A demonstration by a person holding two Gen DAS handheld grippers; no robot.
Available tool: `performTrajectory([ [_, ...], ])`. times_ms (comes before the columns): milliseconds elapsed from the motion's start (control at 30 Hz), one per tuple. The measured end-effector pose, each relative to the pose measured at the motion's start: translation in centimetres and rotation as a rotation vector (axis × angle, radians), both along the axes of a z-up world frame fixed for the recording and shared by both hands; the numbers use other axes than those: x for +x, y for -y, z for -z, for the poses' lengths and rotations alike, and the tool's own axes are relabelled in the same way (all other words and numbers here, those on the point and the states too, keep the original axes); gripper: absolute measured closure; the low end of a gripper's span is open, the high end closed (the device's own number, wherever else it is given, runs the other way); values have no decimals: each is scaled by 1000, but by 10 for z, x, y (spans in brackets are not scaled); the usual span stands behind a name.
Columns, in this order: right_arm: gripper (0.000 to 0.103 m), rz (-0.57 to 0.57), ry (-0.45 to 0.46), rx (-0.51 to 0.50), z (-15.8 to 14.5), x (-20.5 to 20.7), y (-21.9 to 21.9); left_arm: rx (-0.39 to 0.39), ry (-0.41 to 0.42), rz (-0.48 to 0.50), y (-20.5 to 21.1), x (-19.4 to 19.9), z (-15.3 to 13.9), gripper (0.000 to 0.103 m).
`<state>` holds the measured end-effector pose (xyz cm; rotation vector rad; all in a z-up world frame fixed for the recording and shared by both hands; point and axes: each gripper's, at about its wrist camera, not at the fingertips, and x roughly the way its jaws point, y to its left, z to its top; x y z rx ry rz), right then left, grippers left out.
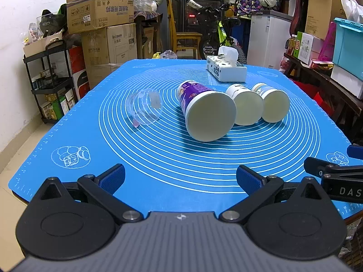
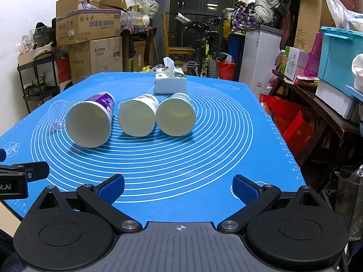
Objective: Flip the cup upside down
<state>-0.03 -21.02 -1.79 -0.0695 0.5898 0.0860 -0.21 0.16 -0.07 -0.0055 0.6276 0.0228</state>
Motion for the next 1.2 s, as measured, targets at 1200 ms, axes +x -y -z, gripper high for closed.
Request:
performTrajectory([
  [1200, 2, -2, -10, 5, 6, 2, 6, 21, -21, -19, 1, 4, 3, 0],
])
